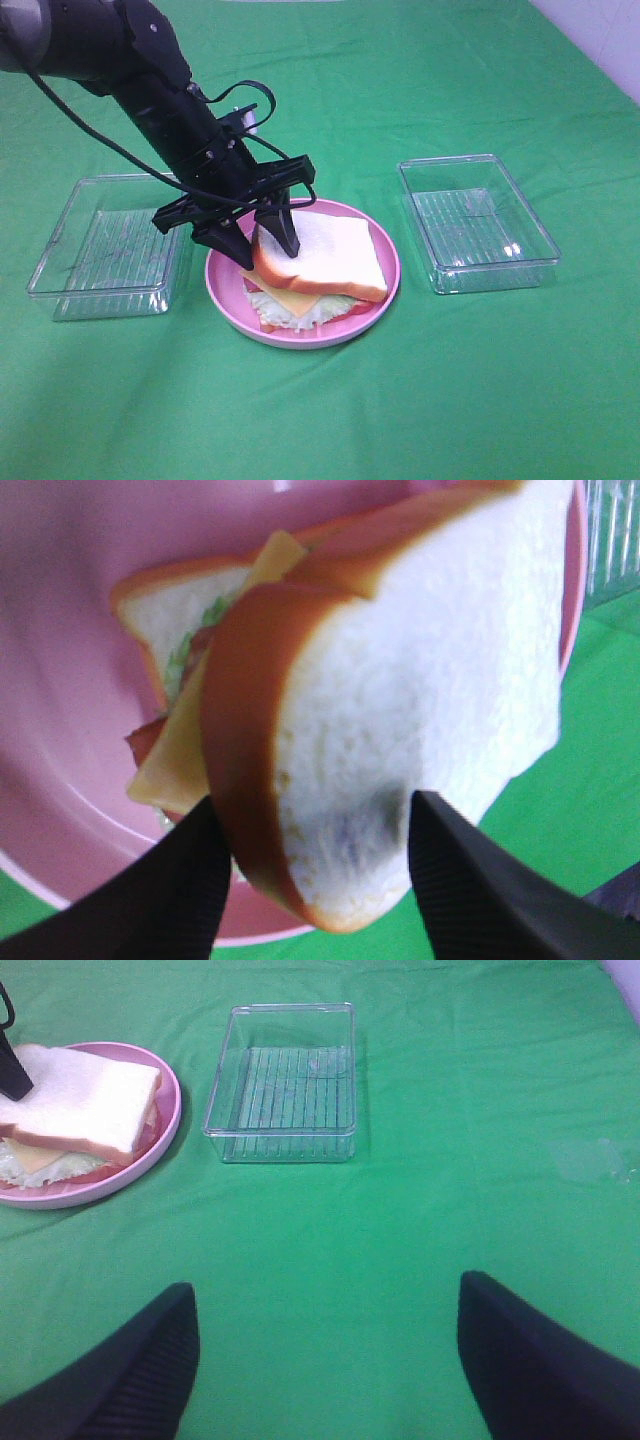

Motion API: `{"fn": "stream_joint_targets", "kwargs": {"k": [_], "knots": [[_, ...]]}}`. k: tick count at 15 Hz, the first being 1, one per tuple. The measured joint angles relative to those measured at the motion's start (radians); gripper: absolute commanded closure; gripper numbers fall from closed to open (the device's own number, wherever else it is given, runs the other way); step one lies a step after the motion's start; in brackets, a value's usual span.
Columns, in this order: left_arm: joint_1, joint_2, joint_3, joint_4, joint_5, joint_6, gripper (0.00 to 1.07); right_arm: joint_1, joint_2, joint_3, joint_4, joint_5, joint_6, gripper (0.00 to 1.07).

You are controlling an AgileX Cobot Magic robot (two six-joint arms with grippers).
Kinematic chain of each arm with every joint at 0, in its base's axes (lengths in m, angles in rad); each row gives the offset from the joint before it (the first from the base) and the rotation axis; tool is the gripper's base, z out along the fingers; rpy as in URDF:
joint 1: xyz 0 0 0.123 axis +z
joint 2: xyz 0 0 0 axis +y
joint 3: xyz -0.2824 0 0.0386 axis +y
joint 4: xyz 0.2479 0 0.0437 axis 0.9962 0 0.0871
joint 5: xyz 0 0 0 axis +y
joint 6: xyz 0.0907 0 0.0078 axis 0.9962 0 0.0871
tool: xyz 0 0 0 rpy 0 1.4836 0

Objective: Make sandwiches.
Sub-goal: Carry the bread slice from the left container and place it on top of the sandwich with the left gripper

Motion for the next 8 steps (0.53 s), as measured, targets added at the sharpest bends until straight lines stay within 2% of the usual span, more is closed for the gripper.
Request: {"fn": "stream_joint_targets", "kwargs": {"k": [4, 6, 8], "knots": [[-0.008, 0.001, 0.000, 0.021, 0.032, 0.024, 0.46, 0.000, 0.000, 0.000, 0.000, 0.000, 0.000, 0.38], [-0.008, -0.017, 0.000, 0.084, 0.035, 0.034, 0.46, 0.000, 0.000, 0.000, 0.000, 0.000, 0.000, 0.38], [-0.008, -0.093, 0.000, 0.206, 0.033, 0.023, 0.46, 0.000, 0.000, 0.000, 0.000, 0.000, 0.000, 0.38]]}}
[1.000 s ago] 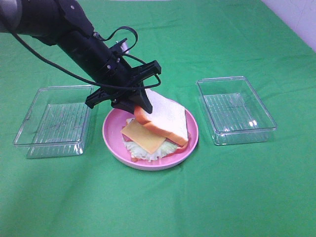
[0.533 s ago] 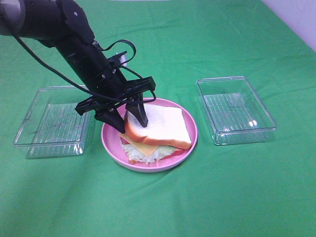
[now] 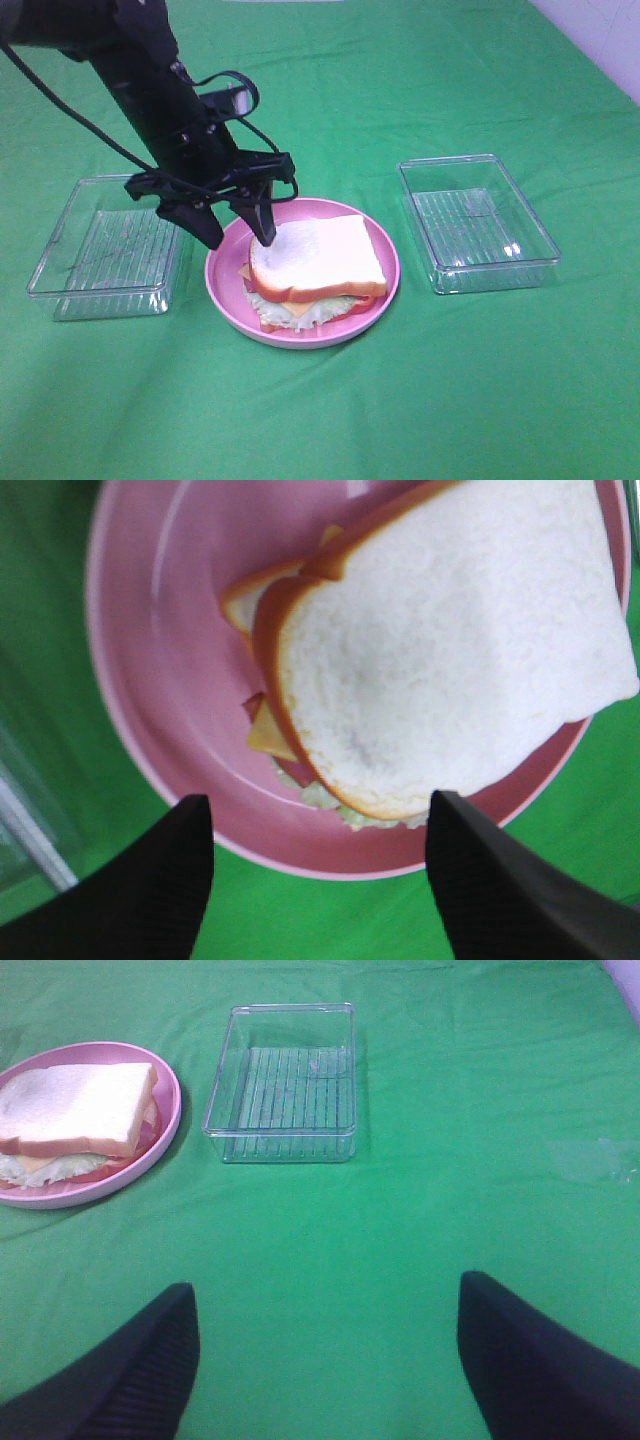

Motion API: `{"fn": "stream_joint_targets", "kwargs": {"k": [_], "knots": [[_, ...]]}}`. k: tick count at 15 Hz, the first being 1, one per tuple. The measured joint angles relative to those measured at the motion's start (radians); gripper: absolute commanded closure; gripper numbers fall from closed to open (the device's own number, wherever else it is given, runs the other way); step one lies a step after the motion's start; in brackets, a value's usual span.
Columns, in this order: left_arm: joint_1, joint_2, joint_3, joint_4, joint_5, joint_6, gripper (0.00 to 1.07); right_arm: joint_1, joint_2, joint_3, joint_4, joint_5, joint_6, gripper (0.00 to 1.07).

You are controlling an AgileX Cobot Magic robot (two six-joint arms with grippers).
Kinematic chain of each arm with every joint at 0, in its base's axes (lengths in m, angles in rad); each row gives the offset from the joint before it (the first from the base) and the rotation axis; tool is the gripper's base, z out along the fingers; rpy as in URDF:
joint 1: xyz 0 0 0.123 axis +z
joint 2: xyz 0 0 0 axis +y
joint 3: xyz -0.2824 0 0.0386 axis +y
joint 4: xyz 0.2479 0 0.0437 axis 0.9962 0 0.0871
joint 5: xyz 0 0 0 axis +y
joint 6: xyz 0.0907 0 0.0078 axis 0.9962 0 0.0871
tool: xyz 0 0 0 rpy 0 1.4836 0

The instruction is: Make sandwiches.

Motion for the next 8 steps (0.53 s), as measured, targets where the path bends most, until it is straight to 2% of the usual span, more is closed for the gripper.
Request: {"fn": "stream_joint_targets", "kwargs": {"k": [3, 5, 6, 8], "knots": [[0.000, -0.166, 0.000, 0.184, 0.048, -0.040, 0.46, 0.000, 0.000, 0.000, 0.000, 0.000, 0.000, 0.38], [0.000, -0.274, 0.000, 0.253, 0.101, -0.054, 0.46, 0.000, 0.000, 0.000, 0.000, 0.000, 0.000, 0.38], [0.000, -0.274, 0.000, 0.253, 0.101, -0.054, 0.46, 0.000, 0.000, 0.000, 0.000, 0.000, 0.000, 0.38], [0.000, -0.372, 0.000, 0.287, 0.153, -0.058, 0.46, 0.000, 0.000, 0.000, 0.000, 0.000, 0.000, 0.38]]}}
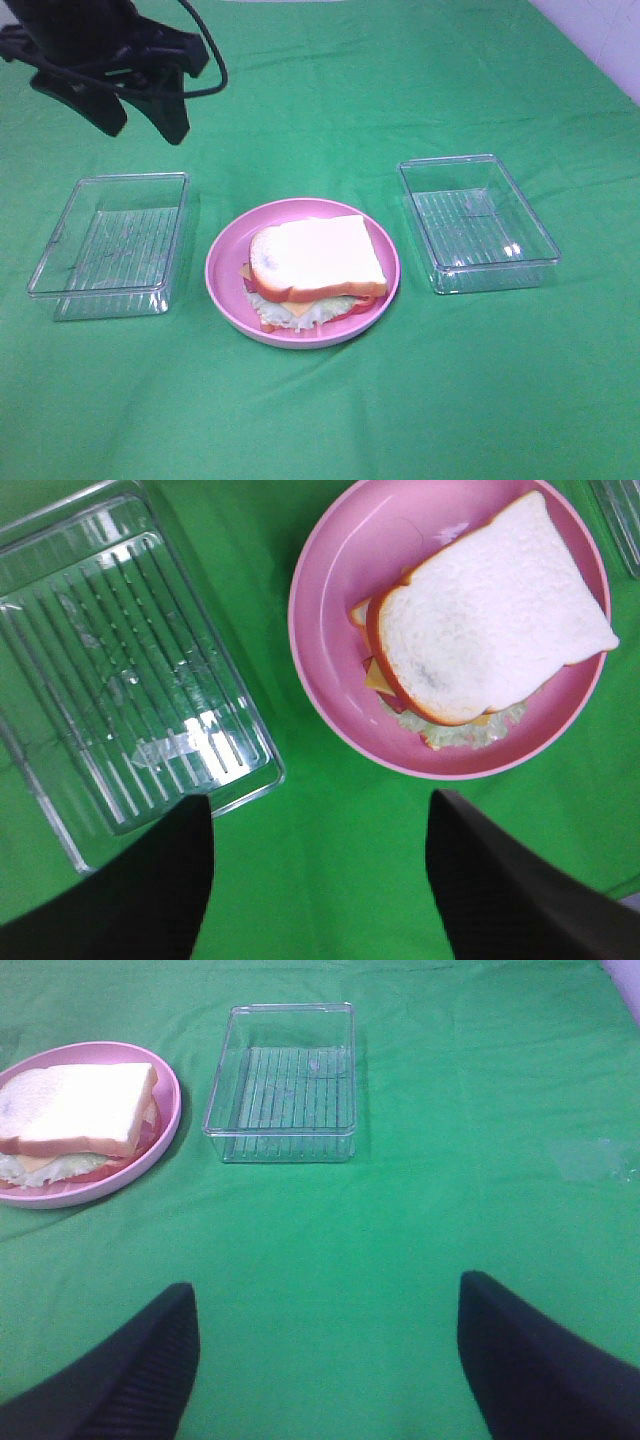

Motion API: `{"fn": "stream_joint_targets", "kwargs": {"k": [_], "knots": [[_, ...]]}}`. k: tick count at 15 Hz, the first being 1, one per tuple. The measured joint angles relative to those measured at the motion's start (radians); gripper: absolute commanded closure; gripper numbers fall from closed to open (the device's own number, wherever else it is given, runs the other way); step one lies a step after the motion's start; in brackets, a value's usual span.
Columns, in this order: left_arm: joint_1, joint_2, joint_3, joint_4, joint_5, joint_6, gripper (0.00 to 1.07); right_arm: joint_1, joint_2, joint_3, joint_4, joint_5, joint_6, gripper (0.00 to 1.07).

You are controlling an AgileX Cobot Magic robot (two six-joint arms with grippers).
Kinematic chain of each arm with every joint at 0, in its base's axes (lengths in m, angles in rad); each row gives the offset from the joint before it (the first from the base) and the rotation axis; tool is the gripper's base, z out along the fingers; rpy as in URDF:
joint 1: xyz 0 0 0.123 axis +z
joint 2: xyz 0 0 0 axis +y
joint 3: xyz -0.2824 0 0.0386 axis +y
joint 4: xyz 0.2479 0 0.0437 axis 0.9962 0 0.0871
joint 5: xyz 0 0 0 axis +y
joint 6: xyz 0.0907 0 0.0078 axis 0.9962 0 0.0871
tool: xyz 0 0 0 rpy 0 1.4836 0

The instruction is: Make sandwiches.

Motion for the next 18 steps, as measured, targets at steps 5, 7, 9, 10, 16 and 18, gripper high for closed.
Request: {"fn": "stream_joint_targets", "kwargs": {"k": [5, 7, 9, 10, 16, 18], "knots": [[0.000, -0.174, 0.065, 0.021, 0.059, -0.001, 0.46, 0.000, 0.000, 0.000, 0.000, 0.000, 0.000, 0.38], [0.000, -0.313, 0.249, 0.021, 0.046, -0.001, 0.46, 0.000, 0.000, 0.000, 0.000, 0.000, 0.000, 0.38], [0.000, -0.416, 0.391, 0.021, 0.013, -0.012, 0.46, 0.000, 0.000, 0.000, 0.000, 0.000, 0.000, 0.38], [0.000, -0.539, 0.537, 0.021, -0.019, -0.021, 0.46, 0.000, 0.000, 0.000, 0.000, 0.000, 0.000, 0.38], [0.000, -0.896, 0.840, 0.021, -0.049, -0.022, 0.46, 0.000, 0.000, 0.000, 0.000, 0.000, 0.000, 0.38], [0.000, -1.136, 0.949, 0.021, -0.049, -0.022, 0.46, 0.000, 0.000, 0.000, 0.000, 0.000, 0.000, 0.38]]}}
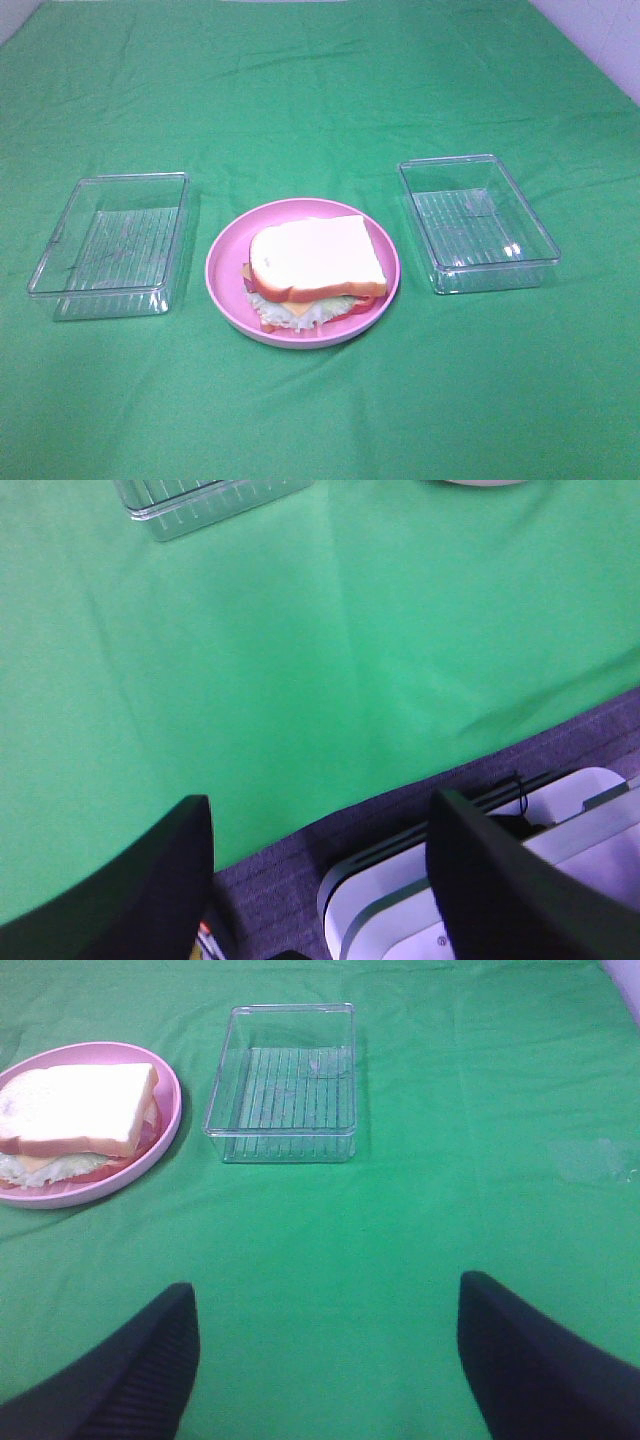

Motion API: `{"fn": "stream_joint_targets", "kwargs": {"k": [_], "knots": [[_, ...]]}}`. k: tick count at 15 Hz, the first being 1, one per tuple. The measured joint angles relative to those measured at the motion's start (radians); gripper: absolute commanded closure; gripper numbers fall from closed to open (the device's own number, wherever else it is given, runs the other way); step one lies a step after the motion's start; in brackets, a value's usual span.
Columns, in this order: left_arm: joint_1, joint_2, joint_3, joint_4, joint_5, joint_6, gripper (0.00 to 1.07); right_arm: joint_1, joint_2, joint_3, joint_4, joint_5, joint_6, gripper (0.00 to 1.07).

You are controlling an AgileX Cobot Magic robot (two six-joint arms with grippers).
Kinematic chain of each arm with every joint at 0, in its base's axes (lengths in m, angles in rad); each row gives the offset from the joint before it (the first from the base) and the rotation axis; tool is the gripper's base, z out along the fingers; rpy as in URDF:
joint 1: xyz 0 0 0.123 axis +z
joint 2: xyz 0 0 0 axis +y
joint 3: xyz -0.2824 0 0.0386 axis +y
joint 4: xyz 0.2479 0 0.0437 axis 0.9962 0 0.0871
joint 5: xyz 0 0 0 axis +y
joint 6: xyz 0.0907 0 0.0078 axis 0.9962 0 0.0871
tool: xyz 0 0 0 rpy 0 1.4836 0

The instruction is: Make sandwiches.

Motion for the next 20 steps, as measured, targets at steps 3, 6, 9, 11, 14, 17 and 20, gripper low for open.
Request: {"fn": "stream_joint_targets", "kwargs": {"k": [3, 6, 9, 11, 14, 17, 20], "knots": [[0.000, -0.213, 0.058, 0.000, 0.000, 0.000, 0.46, 0.000, 0.000, 0.000, 0.000, 0.000, 0.000, 0.38], [0.000, -0.487, 0.075, 0.000, -0.006, 0.072, 0.46, 0.000, 0.000, 0.000, 0.000, 0.000, 0.000, 0.38], [0.000, -0.553, 0.081, 0.001, -0.016, 0.196, 0.46, 0.000, 0.000, 0.000, 0.000, 0.000, 0.000, 0.38], [0.000, -0.552, 0.094, 0.001, -0.031, 0.215, 0.46, 0.000, 0.000, 0.000, 0.000, 0.000, 0.000, 0.38], [0.000, -0.552, 0.098, 0.001, -0.039, 0.207, 0.46, 0.000, 0.000, 0.000, 0.000, 0.000, 0.000, 0.38], [0.000, -0.552, 0.098, 0.002, -0.040, 0.198, 0.46, 0.000, 0.000, 0.000, 0.000, 0.000, 0.000, 0.38], [0.000, -0.552, 0.098, 0.002, -0.040, 0.198, 0.46, 0.000, 0.000, 0.000, 0.000, 0.000, 0.000, 0.38]]}}
